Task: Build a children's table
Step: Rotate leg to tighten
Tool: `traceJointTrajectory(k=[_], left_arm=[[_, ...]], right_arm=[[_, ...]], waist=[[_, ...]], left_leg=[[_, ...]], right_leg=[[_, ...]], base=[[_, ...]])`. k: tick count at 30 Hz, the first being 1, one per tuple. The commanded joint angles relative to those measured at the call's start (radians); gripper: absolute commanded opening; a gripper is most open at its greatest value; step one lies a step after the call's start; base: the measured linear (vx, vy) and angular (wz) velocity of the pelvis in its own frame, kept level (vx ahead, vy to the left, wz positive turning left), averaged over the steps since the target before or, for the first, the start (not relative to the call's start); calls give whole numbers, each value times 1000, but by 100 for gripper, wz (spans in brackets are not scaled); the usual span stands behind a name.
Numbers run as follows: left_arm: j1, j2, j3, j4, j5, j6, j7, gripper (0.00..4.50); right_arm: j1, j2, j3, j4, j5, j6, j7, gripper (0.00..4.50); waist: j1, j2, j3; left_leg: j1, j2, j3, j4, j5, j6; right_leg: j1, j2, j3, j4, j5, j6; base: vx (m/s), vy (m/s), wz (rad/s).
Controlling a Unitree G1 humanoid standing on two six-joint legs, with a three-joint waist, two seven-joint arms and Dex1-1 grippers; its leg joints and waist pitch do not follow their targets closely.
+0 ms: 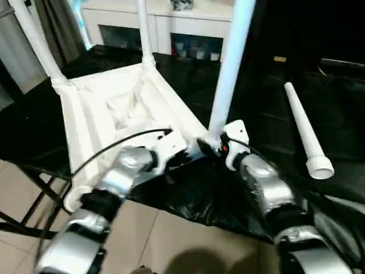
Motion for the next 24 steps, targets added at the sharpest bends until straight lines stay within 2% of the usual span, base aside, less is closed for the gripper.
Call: traceJointTrajectory(k=[1, 2, 3, 4, 7, 10, 12, 15, 16, 24], left_arm=[[-4, 0, -33, -55, -20, -44, -80, 0], [-3, 7, -34, -56, -24, -47, -89, 0], [-3, 12, -34, -56, -27, -49, -96, 0], [-5, 46, -34, -56, -46, -56, -150, 0], [-7, 60, -34, -55, -53, -63, -177, 0], [-8, 86, -39, -53, -54, -75, -222, 0], [-8, 97, -42, -53, -52, -81, -243, 0], [-12, 104, -43, -46, -51, -87, -264, 0], [-14, 105, -43, -44, -51, -88, -267, 0], [-32, 101, -33, -17, -56, -90, -264, 0]], right_arm=[[11, -2, 81, -30, 16, -13, 155, 393], [13, -13, 92, -36, 15, -20, 186, 393], [15, -21, 98, -40, 15, -24, 206, 393], [32, -76, 139, -89, 42, -13, 374, 393], [34, -93, 148, -103, 56, 2, 436, 393], [31, -120, 165, -122, 70, 6, 521, 393], [26, -131, 175, -124, 73, 4, 564, 369], [19, -144, 192, -124, 69, 3, 610, 359], [18, -144, 193, -124, 71, 3, 614, 351], [28, -138, 200, -126, 67, 22, 630, 292]], waist=[[3, -5, -61], [2, -5, -62], [6, -3, -64], [12, -4, -64], [17, -5, -67], [20, -10, -64], [21, -11, -62], [23, -15, -60], [25, -13, -60], [35, -14, -64]], left_leg=[[-1, 56, -17, -64, -122, 78], [-5, 55, -17, -62, -105, 85], [-2, 59, -16, -60, -89, 95], [-1, 58, -14, -56, -87, 109], [-3, 61, -14, -51, -65, 128], [-4, 61, -14, -53, -83, 127], [-3, 61, -13, -54, -98, 119], [-1, 62, -13, -56, -112, 105], [-1, 62, -13, -56, -110, 101], [-1, 61, -13, -53, -76, 106]], right_leg=[[53, -94, 56, -67, -114, -200], [56, -93, 55, -62, -86, -208], [54, -93, 53, -58, -46, -222], [55, -90, 52, -55, -22, -230], [55, -92, 52, -44, 38, -248], [56, -96, 50, -50, -14, -247], [55, -97, 51, -55, -56, -239], [53, -97, 52, -60, -109, -226], [52, -97, 53, -59, -115, -224], [52, -97, 52, -52, -64, -226]], base=[[0, 0, 0], [0, 0, 0], [0, 0, 0], [0, 0, 0], [0, 0, 0], [0, 0, 0], [0, 0, 0], [0, 0, 0], [0, 0, 0], [0, 0, 0]])
